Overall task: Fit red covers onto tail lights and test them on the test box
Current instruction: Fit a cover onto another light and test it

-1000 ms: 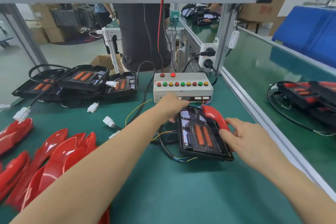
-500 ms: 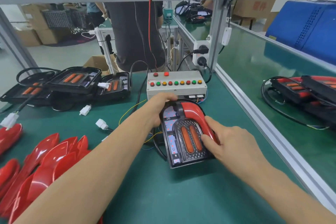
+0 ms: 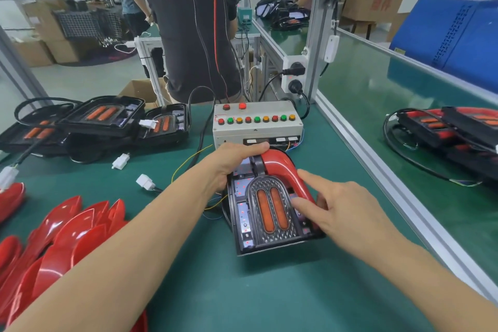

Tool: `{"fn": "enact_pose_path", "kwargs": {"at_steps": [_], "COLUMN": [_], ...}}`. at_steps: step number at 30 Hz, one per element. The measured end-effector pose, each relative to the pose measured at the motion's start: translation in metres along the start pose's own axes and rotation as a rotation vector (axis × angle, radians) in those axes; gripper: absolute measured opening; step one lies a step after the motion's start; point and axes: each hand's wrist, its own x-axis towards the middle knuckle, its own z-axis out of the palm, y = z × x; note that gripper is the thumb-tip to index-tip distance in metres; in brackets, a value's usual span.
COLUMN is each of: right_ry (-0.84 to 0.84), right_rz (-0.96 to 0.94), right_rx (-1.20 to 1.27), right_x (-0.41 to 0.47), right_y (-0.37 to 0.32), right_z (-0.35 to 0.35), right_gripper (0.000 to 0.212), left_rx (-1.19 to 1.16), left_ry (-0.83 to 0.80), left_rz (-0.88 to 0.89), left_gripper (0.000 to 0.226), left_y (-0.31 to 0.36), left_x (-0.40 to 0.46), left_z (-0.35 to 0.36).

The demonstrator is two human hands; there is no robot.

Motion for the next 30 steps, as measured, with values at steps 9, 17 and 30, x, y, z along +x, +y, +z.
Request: {"fn": "enact_pose_path", "kwargs": {"at_steps": [9, 17, 30], "right_ry": [0.059, -0.38, -0.349], "right_rz": [-0.03, 0.379, 0.422], "right_rx": [-0.223, 0.996, 1.111], "right_x": [-0.004, 0.0, 0.001], "right_y": [-0.012, -0.002, -0.003], "right_z": [0.005, 0.009, 0.005], "right_gripper": [0.059, 0.041, 0.016], "left_rx": [-0.004, -0.041, -0.11], "left_ry": [0.005, -0.025, -0.01], "left_rz": [0.089, 0.084, 0.063], "left_gripper": [0.032, 0.042, 0.026], "left_y": [-0.001, 0.002, 0.006], "left_x": [0.004, -0.003, -0.006], "left_z": [-0.002, -0.001, 0.003]}}
